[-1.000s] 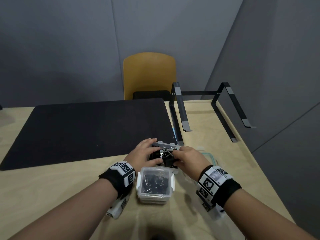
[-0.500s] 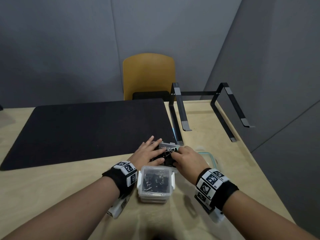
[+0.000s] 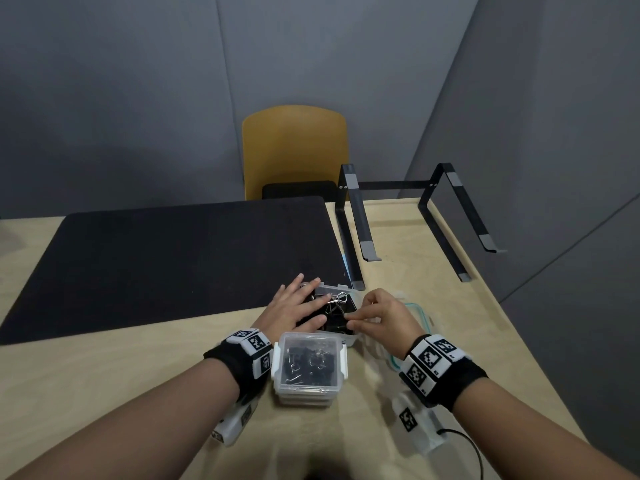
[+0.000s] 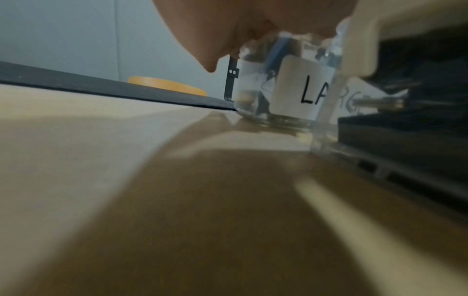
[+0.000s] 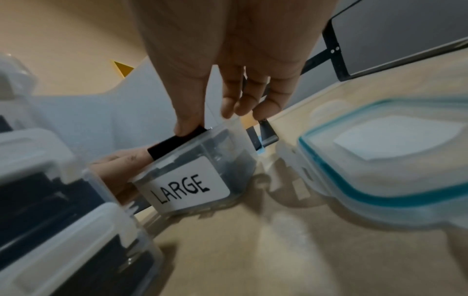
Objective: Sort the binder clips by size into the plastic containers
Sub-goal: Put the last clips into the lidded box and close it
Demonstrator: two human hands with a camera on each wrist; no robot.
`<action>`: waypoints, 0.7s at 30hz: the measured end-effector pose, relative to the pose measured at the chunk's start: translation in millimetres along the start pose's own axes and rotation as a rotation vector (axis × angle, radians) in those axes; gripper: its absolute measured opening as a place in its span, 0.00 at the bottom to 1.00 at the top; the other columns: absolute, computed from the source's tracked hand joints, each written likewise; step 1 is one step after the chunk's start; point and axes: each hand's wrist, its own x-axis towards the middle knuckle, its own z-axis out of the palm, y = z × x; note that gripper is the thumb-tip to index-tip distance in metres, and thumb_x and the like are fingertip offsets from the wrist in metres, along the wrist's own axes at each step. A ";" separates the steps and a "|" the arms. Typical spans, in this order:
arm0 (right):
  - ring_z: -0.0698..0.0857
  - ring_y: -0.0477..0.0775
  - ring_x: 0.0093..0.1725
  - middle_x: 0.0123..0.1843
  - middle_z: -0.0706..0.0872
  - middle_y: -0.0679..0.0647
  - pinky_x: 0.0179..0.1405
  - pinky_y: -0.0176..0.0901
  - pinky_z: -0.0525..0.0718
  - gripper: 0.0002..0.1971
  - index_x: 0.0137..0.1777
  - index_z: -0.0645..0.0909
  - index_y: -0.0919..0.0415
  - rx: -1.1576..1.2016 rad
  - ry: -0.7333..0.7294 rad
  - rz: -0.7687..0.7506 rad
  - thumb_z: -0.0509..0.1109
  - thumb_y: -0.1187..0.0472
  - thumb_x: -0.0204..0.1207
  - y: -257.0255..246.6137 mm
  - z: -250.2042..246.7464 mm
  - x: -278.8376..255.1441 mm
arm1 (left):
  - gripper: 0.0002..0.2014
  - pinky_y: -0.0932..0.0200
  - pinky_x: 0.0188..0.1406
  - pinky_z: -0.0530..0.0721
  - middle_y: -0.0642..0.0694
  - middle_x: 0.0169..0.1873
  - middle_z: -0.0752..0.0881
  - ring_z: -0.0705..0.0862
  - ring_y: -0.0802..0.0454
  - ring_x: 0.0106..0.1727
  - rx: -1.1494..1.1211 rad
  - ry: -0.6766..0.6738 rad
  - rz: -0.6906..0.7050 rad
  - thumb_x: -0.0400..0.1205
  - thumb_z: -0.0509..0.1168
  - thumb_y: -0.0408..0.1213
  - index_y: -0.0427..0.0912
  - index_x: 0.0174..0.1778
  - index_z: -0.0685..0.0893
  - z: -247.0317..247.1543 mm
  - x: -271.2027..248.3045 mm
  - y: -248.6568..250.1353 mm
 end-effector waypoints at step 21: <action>0.70 0.48 0.56 0.54 0.79 0.51 0.54 0.34 0.64 0.06 0.47 0.86 0.57 -0.202 -0.053 -0.105 0.73 0.56 0.74 -0.8 5.1 5.1 | 0.37 0.57 0.75 0.27 0.53 0.83 0.52 0.35 0.63 0.78 0.330 -0.173 0.128 0.74 0.27 0.66 0.61 0.81 0.49 -12.0 5.5 14.8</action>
